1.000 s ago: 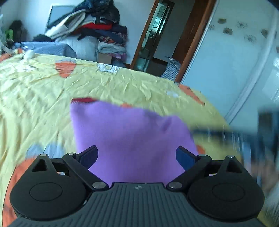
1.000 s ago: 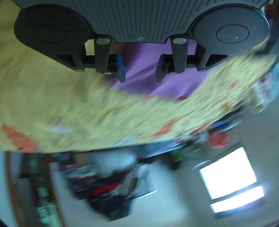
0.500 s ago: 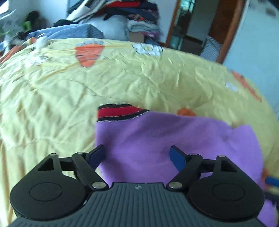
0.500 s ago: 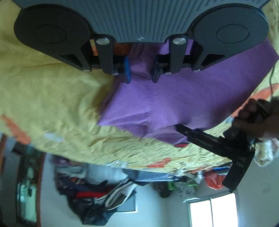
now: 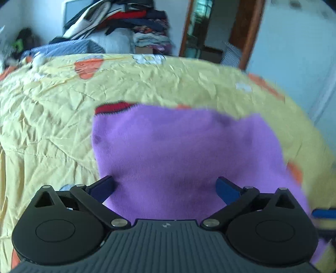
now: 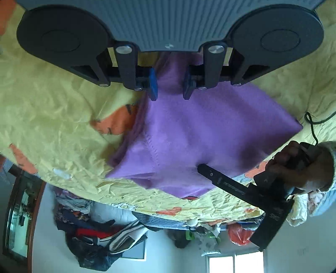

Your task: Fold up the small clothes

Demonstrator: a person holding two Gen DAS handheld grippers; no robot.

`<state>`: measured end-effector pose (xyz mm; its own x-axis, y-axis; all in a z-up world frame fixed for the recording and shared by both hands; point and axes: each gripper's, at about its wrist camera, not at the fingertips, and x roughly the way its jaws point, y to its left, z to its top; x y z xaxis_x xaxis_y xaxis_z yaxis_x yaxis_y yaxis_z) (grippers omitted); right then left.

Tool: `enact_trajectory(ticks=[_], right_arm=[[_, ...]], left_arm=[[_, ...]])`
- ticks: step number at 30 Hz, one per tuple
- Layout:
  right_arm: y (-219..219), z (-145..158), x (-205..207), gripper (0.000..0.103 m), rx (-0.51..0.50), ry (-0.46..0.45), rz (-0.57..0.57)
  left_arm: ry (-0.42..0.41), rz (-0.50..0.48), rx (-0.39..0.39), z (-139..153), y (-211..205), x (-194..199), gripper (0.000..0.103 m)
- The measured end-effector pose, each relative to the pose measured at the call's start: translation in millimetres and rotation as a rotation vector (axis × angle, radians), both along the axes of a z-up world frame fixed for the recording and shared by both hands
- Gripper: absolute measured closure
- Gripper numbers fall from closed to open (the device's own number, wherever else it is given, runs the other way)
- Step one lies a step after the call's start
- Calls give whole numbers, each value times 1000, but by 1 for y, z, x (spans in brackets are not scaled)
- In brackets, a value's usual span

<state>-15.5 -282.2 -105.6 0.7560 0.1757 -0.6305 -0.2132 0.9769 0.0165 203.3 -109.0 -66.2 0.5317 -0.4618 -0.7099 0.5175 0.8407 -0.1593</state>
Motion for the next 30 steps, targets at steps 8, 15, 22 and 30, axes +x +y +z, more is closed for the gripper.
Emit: enact_trajectory(ticks=[8, 15, 22, 30], right_arm=[[11, 1, 110, 77, -31, -39, 1], [-46, -34, 142, 11, 32, 20, -157], [-28, -7, 99, 22, 45, -60, -141], [11, -30, 25, 21, -34, 55, -16]], left_arm=[[51, 48, 103, -10, -40, 67, 1], [6, 110, 149, -22, -38, 83, 0], [14, 110, 143, -20, -33, 82, 0], [11, 103, 141, -20, -33, 81, 0]])
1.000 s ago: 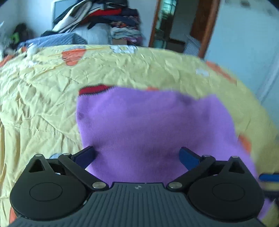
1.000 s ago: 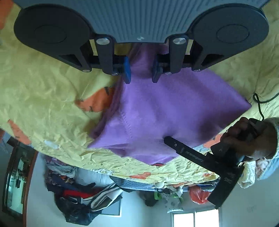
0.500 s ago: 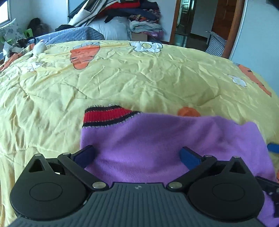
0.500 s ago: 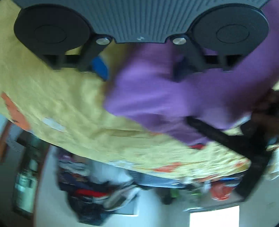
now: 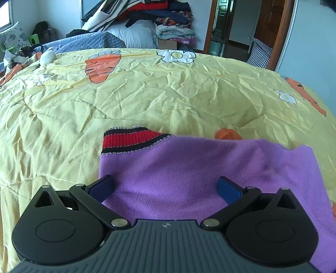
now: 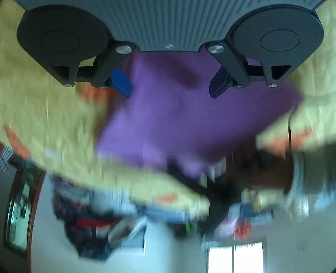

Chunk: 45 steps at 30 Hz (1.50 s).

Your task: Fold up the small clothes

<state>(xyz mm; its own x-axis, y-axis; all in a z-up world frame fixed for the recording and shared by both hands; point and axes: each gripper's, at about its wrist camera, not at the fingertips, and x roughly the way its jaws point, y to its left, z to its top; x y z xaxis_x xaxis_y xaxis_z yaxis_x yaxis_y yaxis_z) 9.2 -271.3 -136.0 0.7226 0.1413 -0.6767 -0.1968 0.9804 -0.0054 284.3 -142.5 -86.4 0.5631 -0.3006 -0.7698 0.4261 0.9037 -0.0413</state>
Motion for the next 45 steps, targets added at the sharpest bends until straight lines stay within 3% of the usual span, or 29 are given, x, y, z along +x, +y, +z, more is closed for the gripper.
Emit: enact_trajectory(ticks=[3, 6, 10, 13, 17, 20, 24, 27, 28, 29, 32, 34, 38, 42, 45], right_arm=[[-33, 1, -14, 19, 151, 36, -68], [-69, 4, -6, 19, 324, 30, -145], [-116, -7, 24, 19, 620, 59, -166], [-136, -22, 50, 17, 806, 109, -111], [-145, -31, 71, 19, 938, 147, -49], [-142, -30, 82, 19, 966, 194, -7], [-136, -23, 113, 18, 927, 261, -3], [-127, -20, 136, 8, 912, 292, 33], [-123, -19, 138, 0, 906, 307, 58], [-118, -18, 139, 0, 890, 317, 78], [-105, -15, 127, 0, 846, 300, 125], [-102, -15, 118, 0, 835, 257, 122], [-97, -15, 110, 1, 812, 193, 102], [-86, -9, 104, 1, 713, 160, 133], [-86, -9, 106, 1, 722, 170, 119]], left_arm=[[8, -7, 1, 2, 3, -3, 0], [58, 1, -86, 10, 23, -11, 0], [202, 8, -329, 10, 90, -34, 0], [352, -51, -571, -6, 142, -57, 0], [534, -76, -808, -29, 185, -83, 0], [594, -112, -911, -36, 193, -95, 0], [637, -119, -910, -37, 176, -79, 0], [712, -125, -896, -38, 154, -54, 0], [734, -122, -890, -38, 148, -47, 0], [761, -121, -882, -39, 141, -40, 0], [811, -133, -853, -41, 133, -28, 0], [798, -167, -836, -41, 132, -27, 4], [806, -152, -780, -45, 134, -19, 22], [817, -125, -757, -44, 137, -14, 17], [817, -114, -722, -39, 125, -10, 17]])
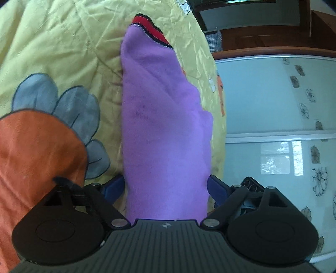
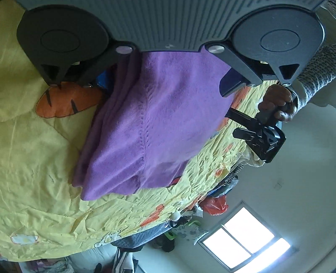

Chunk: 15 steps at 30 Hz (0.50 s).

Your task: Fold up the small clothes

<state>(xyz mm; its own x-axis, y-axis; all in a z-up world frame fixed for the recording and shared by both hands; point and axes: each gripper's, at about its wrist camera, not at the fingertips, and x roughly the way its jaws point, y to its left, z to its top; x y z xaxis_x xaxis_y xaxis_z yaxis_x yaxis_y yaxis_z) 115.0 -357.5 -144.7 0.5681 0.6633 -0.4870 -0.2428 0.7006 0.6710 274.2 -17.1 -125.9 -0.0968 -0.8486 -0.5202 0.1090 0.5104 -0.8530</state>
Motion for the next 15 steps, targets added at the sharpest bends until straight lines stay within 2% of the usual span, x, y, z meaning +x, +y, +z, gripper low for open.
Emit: enact_trajectory(ticks=[1, 3, 4, 5, 6, 7, 10, 15], right_arm=[[-1, -1, 1, 1, 8, 5, -5], [-1, -2, 2, 2, 15, 14, -16], [-1, -2, 1, 9, 3, 14, -25], [-2, -2, -2, 33, -27, 15, -40], [-3, -2, -4, 54, -69, 25, -70], [-6, -6, -5, 80, -89, 44, -97], [-4, -6, -10, 80, -89, 38, -105], [14, 14, -2, 83, -63, 27, -112]], left_arm=[[-19, -15, 13, 3, -8, 0, 19], [-50, -38, 59, 7, -24, -2, 34], [-75, -51, 111, 10, -31, -2, 60], [-94, -60, 143, 11, -32, -2, 73], [-95, -54, 134, 9, -31, -3, 73], [-92, -43, 123, 8, -27, -5, 75], [-147, -34, 133, 14, -16, -16, 79], [-305, -77, 257, 49, -25, -21, 82]])
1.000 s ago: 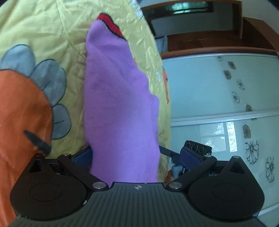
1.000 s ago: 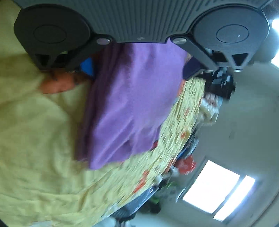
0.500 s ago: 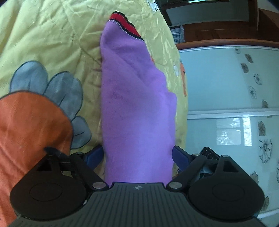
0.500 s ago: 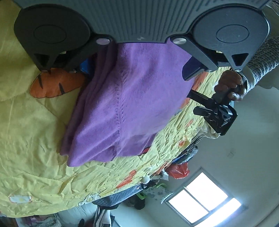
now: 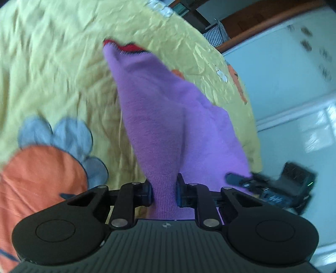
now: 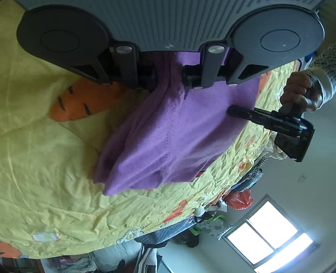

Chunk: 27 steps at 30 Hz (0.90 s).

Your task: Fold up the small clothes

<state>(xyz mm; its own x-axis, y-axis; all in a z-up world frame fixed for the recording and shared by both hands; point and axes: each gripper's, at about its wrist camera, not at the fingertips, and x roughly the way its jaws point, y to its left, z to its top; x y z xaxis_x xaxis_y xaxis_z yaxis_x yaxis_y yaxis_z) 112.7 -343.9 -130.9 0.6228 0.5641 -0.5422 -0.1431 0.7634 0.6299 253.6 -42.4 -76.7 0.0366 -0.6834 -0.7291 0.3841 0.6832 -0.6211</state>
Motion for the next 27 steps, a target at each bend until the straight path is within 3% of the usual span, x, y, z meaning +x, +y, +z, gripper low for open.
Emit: enact_trajectory(ticks=[5, 11, 15, 16, 18, 19, 20, 24, 27], right_arm=[[32, 20, 13, 83, 38, -27, 24], [76, 26, 12, 83, 90, -41, 77], [102, 12, -11, 82, 75, -15, 115], [109, 7, -15, 76, 55, -7, 120], [115, -6, -25, 42, 54, 32, 113], [117, -7, -34, 8, 36, 30, 108], [119, -5, -45, 1, 16, 12, 109], [130, -1, -87, 2, -39, -30, 182], [131, -8, -109, 2, -62, -53, 165]], left_arm=[[-91, 11, 83, 34, 18, -5, 83], [-65, 77, 103, 50, 73, -25, 82], [29, 119, 99, 23, 110, -45, 80], [50, 136, 105, 12, 116, -52, 74], [52, 166, 84, 1, 129, -73, 65], [61, 180, 53, -1, 136, -87, 59], [69, 190, 25, -1, 142, -100, 49], [82, 212, -23, -11, 158, -154, 22], [72, 275, -111, -23, 166, -175, 19]])
